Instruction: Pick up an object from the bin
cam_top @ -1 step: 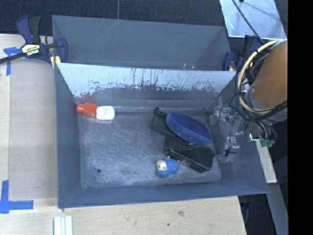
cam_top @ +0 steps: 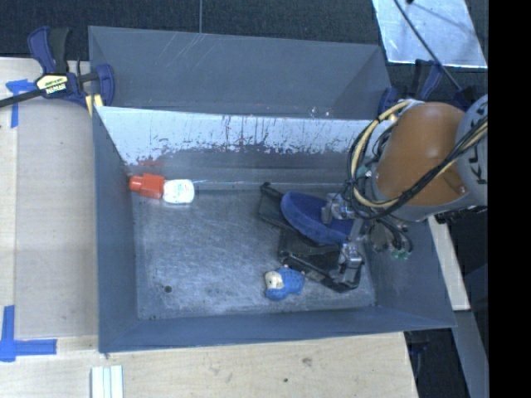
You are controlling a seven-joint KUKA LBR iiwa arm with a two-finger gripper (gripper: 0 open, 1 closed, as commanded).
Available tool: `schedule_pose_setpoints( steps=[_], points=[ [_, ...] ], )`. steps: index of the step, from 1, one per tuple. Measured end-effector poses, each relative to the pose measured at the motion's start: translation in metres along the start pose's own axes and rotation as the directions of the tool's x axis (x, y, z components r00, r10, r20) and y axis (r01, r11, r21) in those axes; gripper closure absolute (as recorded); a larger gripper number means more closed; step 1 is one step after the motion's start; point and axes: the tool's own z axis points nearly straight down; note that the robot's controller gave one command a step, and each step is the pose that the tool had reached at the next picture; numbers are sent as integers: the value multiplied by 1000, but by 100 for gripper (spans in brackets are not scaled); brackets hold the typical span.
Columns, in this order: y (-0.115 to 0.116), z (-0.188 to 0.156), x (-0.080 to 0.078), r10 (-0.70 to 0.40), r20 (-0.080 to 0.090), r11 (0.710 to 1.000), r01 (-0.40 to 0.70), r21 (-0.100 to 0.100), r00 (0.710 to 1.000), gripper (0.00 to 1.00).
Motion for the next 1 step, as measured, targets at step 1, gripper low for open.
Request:
schedule_pose_setpoints(
  steps=[1],
  points=[
    [-11,48,-2,290,11,957,-290,-5,957,0]
  ],
)
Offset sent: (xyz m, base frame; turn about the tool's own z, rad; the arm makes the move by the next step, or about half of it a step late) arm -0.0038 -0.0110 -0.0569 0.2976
